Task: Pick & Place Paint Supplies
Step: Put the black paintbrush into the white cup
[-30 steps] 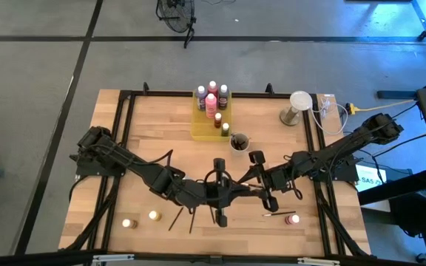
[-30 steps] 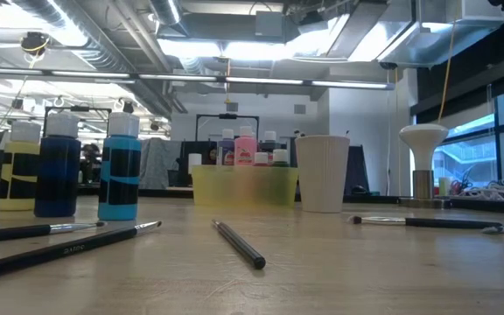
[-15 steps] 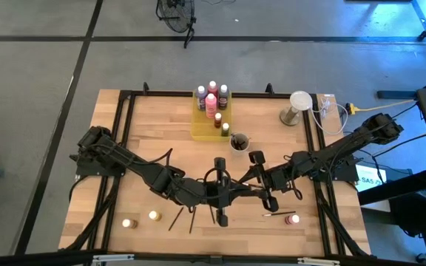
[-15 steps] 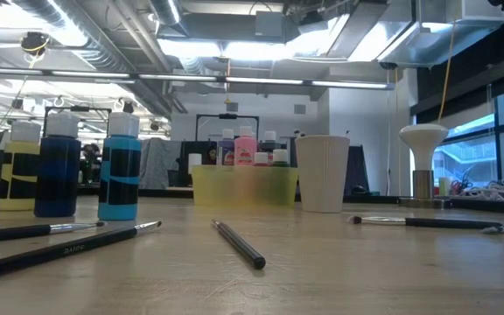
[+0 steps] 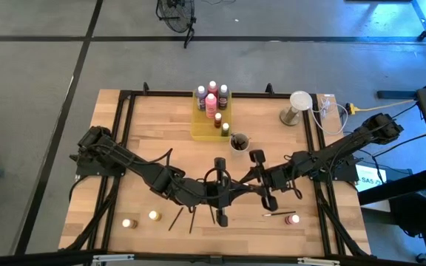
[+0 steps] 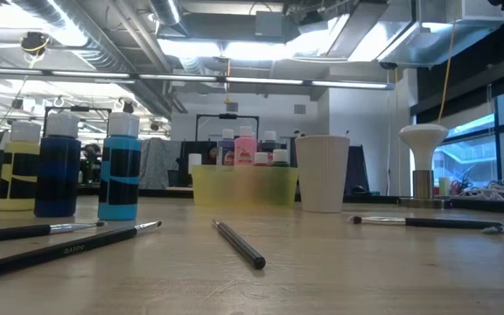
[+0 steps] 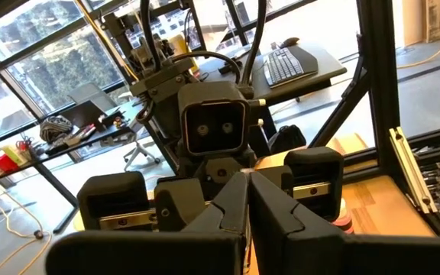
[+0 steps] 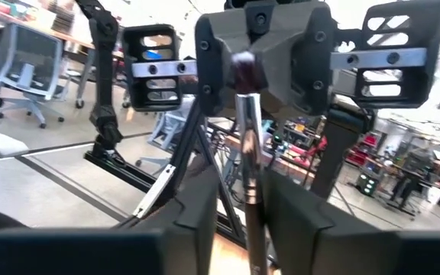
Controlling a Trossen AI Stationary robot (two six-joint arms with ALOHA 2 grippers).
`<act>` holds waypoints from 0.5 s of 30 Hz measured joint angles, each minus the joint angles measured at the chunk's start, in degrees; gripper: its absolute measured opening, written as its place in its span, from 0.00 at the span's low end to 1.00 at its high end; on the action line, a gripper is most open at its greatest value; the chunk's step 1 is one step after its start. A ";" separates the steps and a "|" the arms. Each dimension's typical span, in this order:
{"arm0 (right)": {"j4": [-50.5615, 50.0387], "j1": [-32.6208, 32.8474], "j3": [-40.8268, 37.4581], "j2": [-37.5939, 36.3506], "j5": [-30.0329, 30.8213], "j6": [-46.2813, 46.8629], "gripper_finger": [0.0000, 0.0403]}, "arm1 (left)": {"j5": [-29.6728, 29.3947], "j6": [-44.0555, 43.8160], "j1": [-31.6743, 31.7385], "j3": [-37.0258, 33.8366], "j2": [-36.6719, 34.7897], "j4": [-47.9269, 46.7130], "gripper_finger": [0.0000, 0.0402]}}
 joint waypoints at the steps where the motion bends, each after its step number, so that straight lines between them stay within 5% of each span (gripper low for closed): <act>1: 0.01 0.00 0.00 0.00 0.65 0.00 0.23 | -0.02 0.00 0.00 0.00 0.00 -0.05 0.00; 7: -0.47 0.00 0.00 0.02 1.70 0.00 0.09 | 0.00 -0.48 0.01 0.00 -0.02 -0.74 0.00; 15: -0.92 -0.02 0.00 0.07 1.72 0.00 0.07 | -0.41 -0.52 0.00 0.04 -0.02 -2.09 0.02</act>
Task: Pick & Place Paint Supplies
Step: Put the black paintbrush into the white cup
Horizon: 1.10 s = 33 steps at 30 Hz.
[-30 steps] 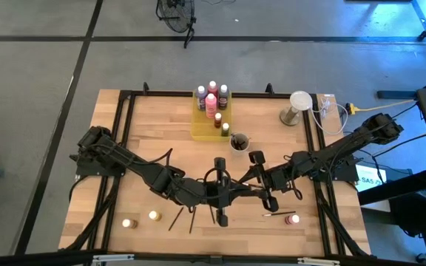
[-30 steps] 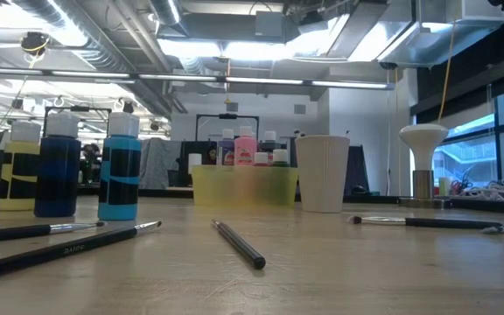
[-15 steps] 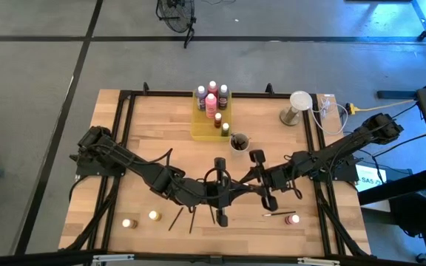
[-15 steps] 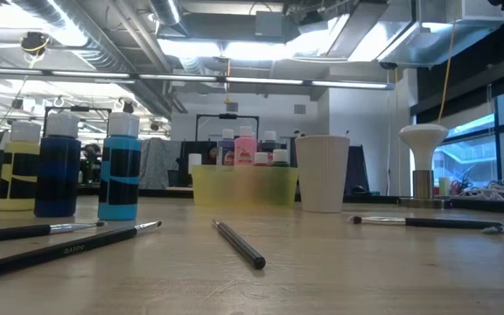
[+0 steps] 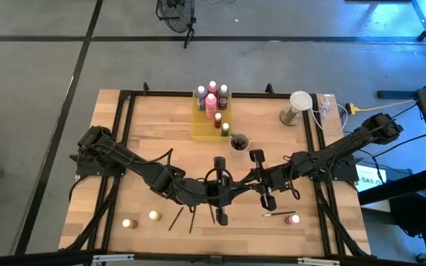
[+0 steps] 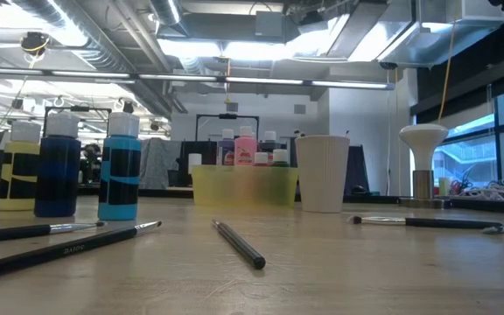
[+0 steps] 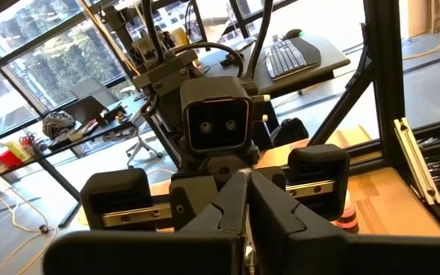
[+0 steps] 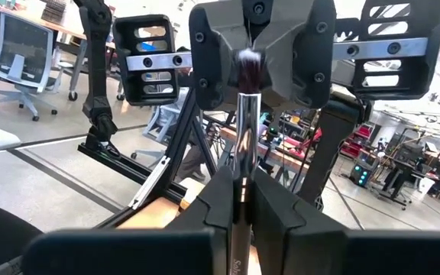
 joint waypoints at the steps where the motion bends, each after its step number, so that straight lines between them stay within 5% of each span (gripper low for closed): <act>1: 0.00 0.00 0.00 0.00 0.00 0.00 0.07 | -0.35 -0.11 0.00 0.00 0.00 0.06 0.03; 17: -1.99 0.04 0.04 -0.48 6.30 9.34 0.07 | -4.14 -0.72 -1.88 -0.02 -0.29 1.44 0.32; 22: -2.07 0.05 0.04 -1.79 9.54 14.09 0.07 | -14.68 9.42 -4.46 -0.02 -1.65 3.56 0.38; 27: -7.49 1.11 0.04 -6.29 11.13 15.77 0.07 | -32.32 18.32 -8.47 -0.02 -3.45 3.19 0.40; 33: -23.53 3.78 0.04 -18.27 18.65 14.80 0.07 | -42.57 15.35 -12.26 -0.02 -5.48 -4.87 0.38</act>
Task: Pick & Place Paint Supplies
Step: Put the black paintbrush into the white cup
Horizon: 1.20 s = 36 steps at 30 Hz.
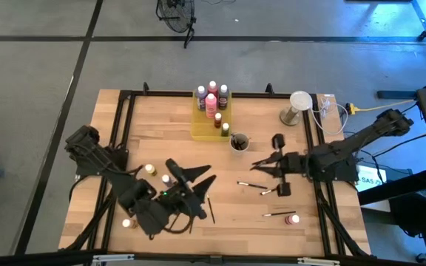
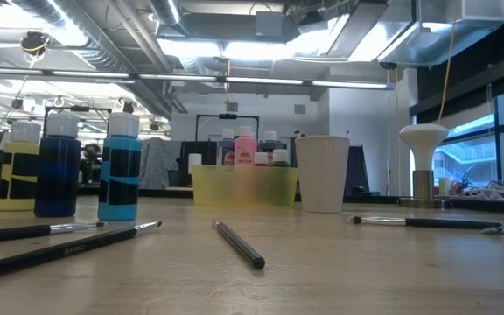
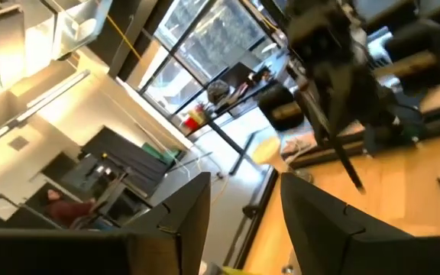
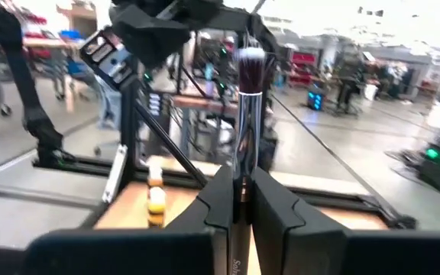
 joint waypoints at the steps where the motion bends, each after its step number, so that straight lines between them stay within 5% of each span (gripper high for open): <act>1: -3.05 0.40 0.00 -2.17 1.05 -0.02 0.07 | -0.13 -1.88 -0.47 0.00 -0.43 -2.48 0.38; 5: -17.28 1.52 0.00 -11.14 12.71 0.49 0.07 | 1.81 -15.29 -1.87 0.00 -2.91 -17.56 0.36; 8: -27.04 1.30 0.00 -16.90 22.57 5.19 0.07 | 9.30 -31.46 -1.94 0.00 -5.47 -33.49 0.34; 12: -33.64 0.28 -1.05 -20.17 19.78 10.06 0.07 | 21.70 -52.35 -0.05 -0.01 -8.02 -52.13 0.32; 15: -27.44 -1.17 -5.61 -20.10 15.81 10.08 0.07 | 20.27 -60.66 0.75 -1.71 -8.06 -58.15 0.31; 23: 15.71 -10.92 -22.68 -13.21 3.62 1.53 0.07 | 21.49 -66.60 0.66 -12.34 -7.96 -57.75 0.29; 29: 23.36 -18.29 -24.44 -7.52 -3.52 4.84 0.07 | 22.83 -69.86 0.23 -20.47 -7.96 -51.20 0.25; 36: 33.67 -22.60 -24.44 4.81 -5.34 6.29 0.07 | 27.43 -60.31 1.84 -28.56 -7.92 -32.20 0.19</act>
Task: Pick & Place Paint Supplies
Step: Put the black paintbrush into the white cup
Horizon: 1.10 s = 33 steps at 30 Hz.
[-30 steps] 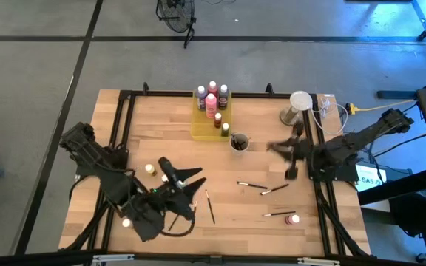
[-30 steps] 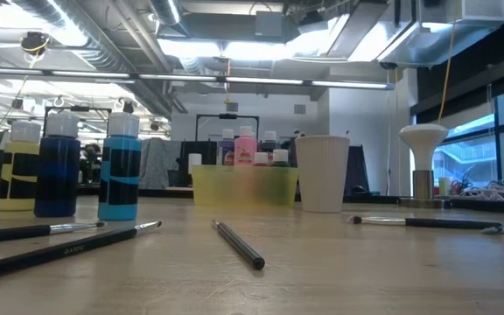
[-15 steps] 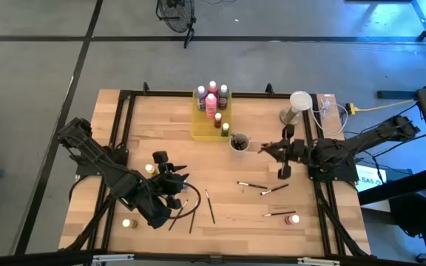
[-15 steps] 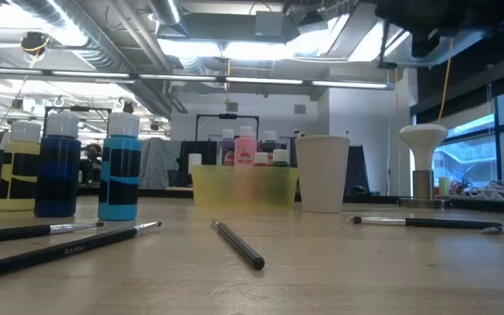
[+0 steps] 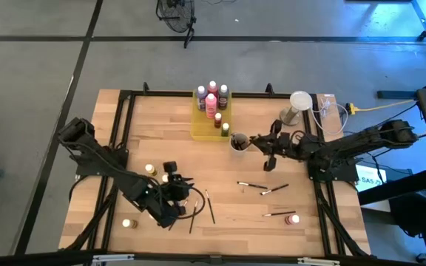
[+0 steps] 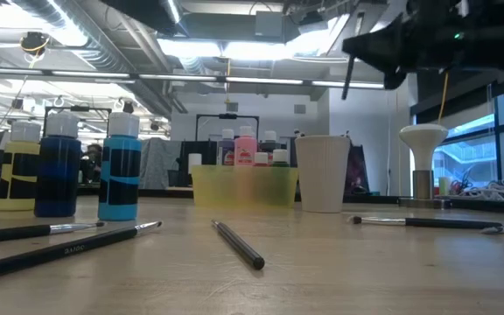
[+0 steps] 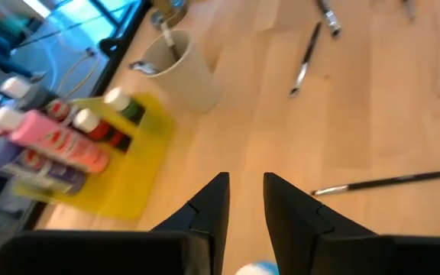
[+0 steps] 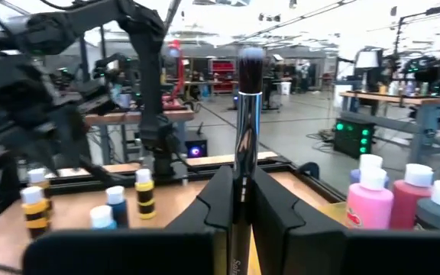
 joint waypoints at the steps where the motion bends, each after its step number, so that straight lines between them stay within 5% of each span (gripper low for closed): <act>1: 1.60 -0.53 0.00 1.43 0.02 -0.02 0.07 | 0.20 1.30 0.25 -0.51 0.00 2.15 0.18; 14: 6.63 -7.22 0.00 11.17 -1.11 4.26 0.07 | 2.85 15.34 0.59 -0.68 0.02 22.18 0.14; 33: 5.45 -7.21 2.27 17.37 -4.98 4.24 0.10 | 3.58 14.82 0.61 -0.68 0.02 24.69 0.14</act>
